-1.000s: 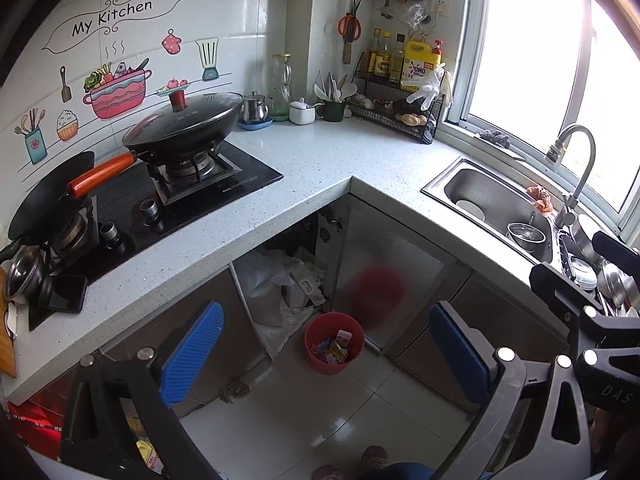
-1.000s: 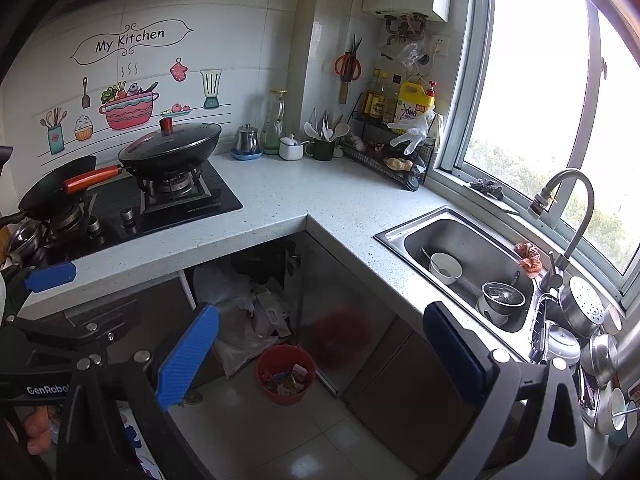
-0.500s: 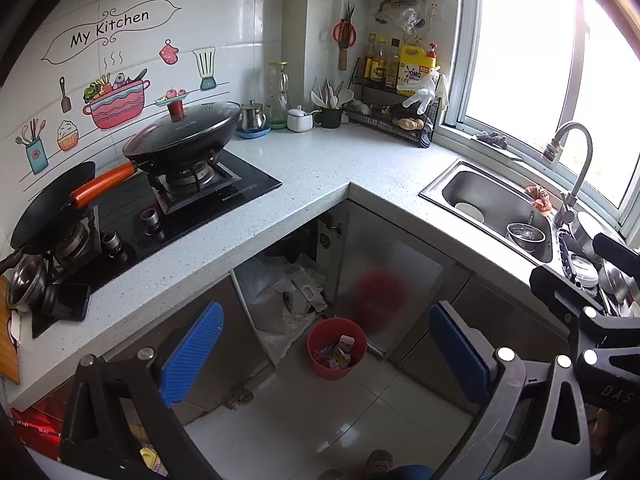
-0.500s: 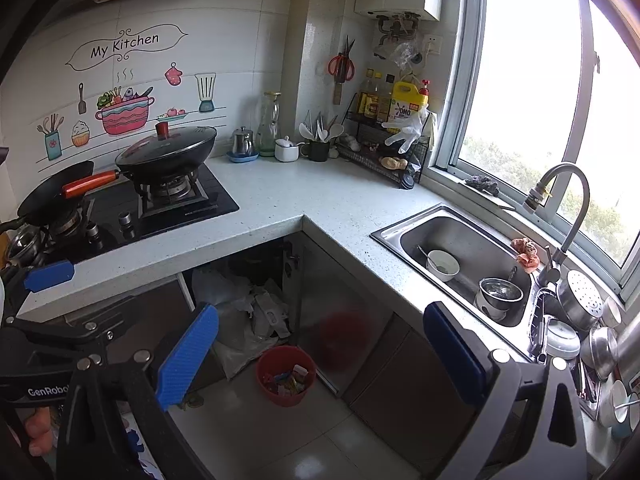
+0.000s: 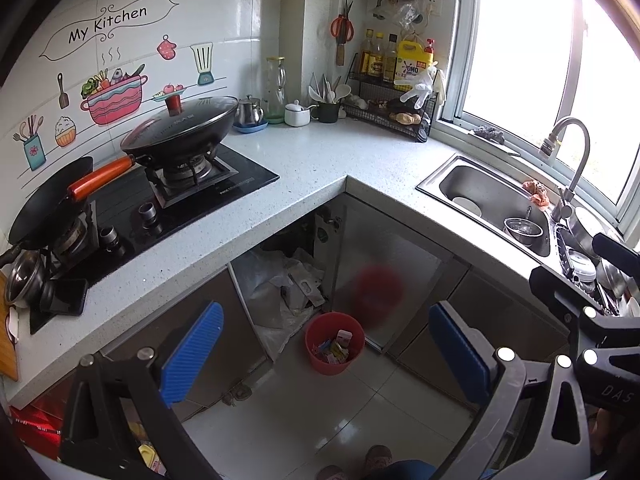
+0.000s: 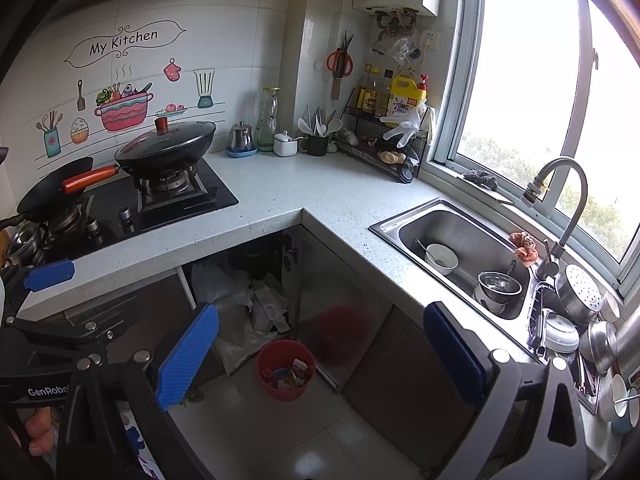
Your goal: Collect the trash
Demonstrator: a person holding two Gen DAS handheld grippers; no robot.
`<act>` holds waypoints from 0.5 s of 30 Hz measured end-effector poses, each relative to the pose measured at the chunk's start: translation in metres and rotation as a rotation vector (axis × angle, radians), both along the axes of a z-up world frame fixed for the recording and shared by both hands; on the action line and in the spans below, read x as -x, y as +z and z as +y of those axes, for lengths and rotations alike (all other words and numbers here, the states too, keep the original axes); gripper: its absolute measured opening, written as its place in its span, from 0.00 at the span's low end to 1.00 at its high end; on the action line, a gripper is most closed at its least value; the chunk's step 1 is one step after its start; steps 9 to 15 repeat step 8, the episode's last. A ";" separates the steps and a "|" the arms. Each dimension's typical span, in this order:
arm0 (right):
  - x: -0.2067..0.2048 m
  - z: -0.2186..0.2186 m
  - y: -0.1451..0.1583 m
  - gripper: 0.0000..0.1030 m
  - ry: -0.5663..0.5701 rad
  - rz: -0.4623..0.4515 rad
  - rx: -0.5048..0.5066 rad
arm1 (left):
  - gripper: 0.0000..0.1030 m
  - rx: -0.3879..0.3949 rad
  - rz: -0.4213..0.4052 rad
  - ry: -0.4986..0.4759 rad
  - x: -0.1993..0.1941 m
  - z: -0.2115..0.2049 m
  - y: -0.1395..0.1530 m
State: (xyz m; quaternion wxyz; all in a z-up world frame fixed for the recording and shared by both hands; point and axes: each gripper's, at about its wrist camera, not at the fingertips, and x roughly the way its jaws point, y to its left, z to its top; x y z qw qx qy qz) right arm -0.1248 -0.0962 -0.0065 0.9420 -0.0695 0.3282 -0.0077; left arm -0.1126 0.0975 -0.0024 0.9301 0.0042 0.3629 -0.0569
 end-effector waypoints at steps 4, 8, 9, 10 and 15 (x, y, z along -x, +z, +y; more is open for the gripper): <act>-0.001 0.000 -0.001 0.99 -0.005 0.007 -0.001 | 0.99 -0.001 0.002 -0.001 0.001 -0.001 -0.001; 0.000 0.000 -0.002 0.99 -0.003 0.011 -0.006 | 0.99 -0.017 -0.015 -0.012 0.001 -0.001 0.000; 0.000 0.000 -0.002 0.99 -0.003 0.011 -0.006 | 0.99 -0.017 -0.015 -0.012 0.001 -0.001 0.000; 0.000 0.000 -0.002 0.99 -0.003 0.011 -0.006 | 0.99 -0.017 -0.015 -0.012 0.001 -0.001 0.000; 0.000 0.000 -0.002 0.99 -0.003 0.011 -0.006 | 0.99 -0.017 -0.015 -0.012 0.001 -0.001 0.000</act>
